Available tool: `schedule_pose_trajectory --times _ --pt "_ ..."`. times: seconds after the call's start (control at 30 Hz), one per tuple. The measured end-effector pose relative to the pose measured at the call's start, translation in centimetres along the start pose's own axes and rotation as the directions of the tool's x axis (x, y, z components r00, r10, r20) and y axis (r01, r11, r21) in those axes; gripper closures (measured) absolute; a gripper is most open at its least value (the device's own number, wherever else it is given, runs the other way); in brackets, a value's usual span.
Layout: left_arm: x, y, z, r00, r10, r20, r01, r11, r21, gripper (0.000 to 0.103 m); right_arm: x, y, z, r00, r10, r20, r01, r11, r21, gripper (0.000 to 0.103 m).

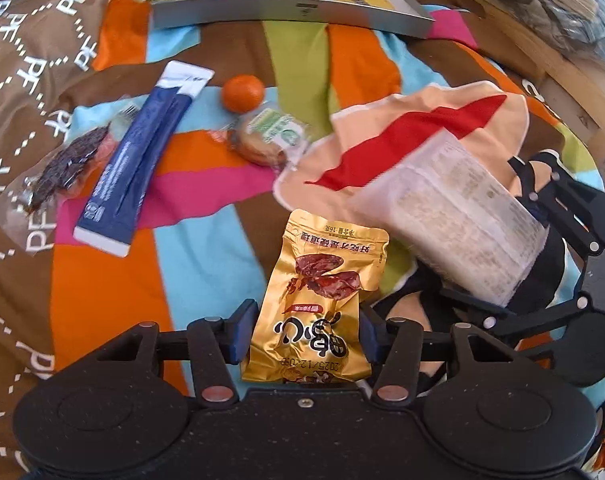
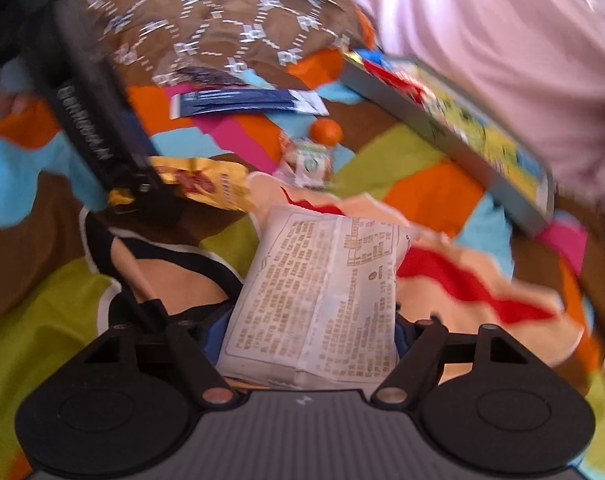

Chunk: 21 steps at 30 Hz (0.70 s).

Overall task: Organize snacks
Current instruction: 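Lift and carry the gold pack and white bread pack toward the grey tray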

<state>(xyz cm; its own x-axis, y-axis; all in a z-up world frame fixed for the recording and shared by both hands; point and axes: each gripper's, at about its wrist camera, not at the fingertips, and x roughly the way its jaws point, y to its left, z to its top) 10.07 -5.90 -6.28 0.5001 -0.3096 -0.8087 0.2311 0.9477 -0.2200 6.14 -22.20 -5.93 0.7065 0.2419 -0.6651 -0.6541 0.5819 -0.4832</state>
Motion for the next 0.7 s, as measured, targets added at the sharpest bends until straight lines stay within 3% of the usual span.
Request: schedule_pose_trajectory --times 0.17,0.27,0.47,0.7 --pt "-0.2 -0.8 0.2 0.999 0.031 0.015 -0.032 0.999 0.036 0.050 -0.9 2.2 0.0 0.992 -0.081 0.100 0.105 0.960 -0.261 0.026" --pt "-0.6 -0.6 0.4 0.998 0.054 0.040 -0.056 0.997 0.055 0.050 -1.0 2.5 -0.1 0.982 -0.110 0.151 0.156 0.926 -0.344 0.026" --pt "-1.1 0.2 1.4 0.993 0.081 0.086 -0.083 0.996 0.019 0.050 -0.2 1.4 0.3 0.975 -0.156 0.155 0.202 0.916 -0.345 0.027" --pt "-1.7 0.9 4.2 0.983 0.090 0.158 -0.092 0.996 0.010 0.050 0.9 -2.5 1.9 0.969 -0.222 0.105 0.240 0.947 -0.213 0.027"
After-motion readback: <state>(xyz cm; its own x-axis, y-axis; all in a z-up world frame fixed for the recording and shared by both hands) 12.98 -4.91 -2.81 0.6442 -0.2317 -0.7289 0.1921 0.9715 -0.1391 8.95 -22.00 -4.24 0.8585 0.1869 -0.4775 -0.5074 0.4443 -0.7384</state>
